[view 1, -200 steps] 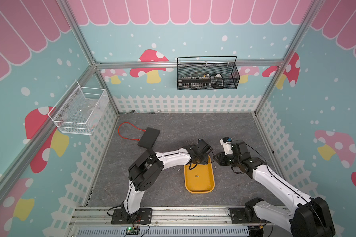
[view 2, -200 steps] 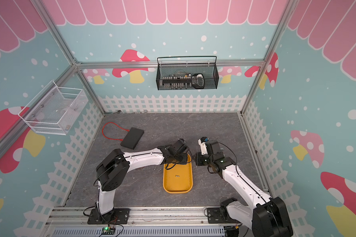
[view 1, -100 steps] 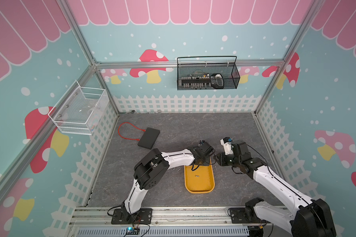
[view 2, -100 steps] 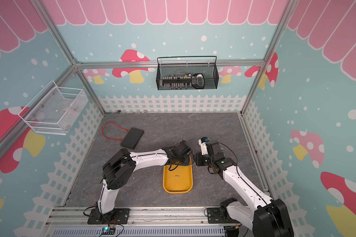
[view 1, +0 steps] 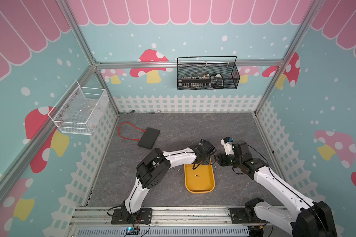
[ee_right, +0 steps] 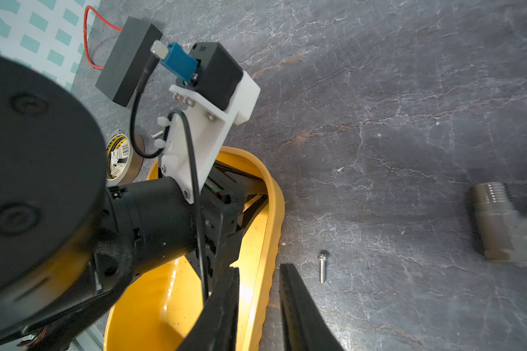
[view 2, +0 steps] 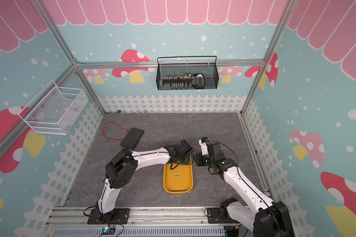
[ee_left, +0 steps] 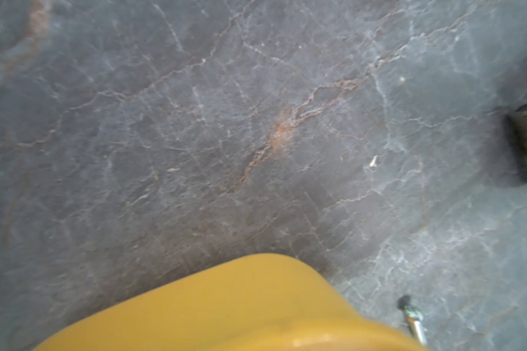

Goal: Take out the screws from the storage box
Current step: Pick up the screw from the storage box.

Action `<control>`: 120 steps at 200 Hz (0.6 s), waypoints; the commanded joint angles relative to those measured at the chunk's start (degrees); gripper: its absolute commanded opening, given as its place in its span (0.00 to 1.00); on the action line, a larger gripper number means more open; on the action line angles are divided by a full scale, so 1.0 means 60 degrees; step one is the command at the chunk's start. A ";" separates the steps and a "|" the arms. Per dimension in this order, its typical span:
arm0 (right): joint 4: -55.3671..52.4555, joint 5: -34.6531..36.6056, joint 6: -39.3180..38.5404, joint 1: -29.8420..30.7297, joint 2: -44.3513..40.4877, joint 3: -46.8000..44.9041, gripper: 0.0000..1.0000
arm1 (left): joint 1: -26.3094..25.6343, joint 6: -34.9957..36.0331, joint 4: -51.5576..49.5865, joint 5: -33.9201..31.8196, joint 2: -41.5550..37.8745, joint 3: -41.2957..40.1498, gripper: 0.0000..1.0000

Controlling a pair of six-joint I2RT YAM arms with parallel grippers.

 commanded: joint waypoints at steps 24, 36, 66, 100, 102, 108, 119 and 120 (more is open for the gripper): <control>-0.0131 -0.0023 0.0035 -0.0039 -0.0089 0.0127 0.29 | 0.0017 0.0523 -0.0943 -0.0091 0.0487 -0.0157 0.16; -0.0152 -0.0022 0.0024 -0.0027 -0.0096 0.0195 0.29 | 0.0017 0.0627 -0.0957 -0.0071 0.0533 -0.0198 0.15; -0.0189 0.0017 -0.0023 -0.0027 -0.0067 0.0338 0.29 | 0.0017 0.0853 -0.0972 0.0250 0.0450 -0.0340 0.00; -0.0159 -0.0107 -0.0286 -0.0027 -0.0081 0.0441 0.29 | 0.0025 0.0961 -0.0938 0.0348 -0.0565 -0.0524 0.00; -0.0152 -0.0103 -0.0309 -0.0027 -0.0091 0.0433 0.29 | 0.0030 0.0970 -0.0919 0.0370 -0.0663 -0.0533 0.00; -0.0128 -0.0090 -0.0366 -0.0028 -0.0120 0.0420 0.29 | 0.0052 0.0987 -0.0879 0.0445 -0.0954 -0.0535 0.00; -0.0097 -0.0081 -0.0451 -0.0035 -0.0139 0.0406 0.29 | 0.0135 0.0987 -0.0818 0.0638 -0.1479 -0.0574 0.00; -0.0082 -0.0081 -0.0457 -0.0038 -0.0139 0.0413 0.28 | 0.0142 0.0987 -0.0814 0.0672 -0.1527 -0.0572 0.00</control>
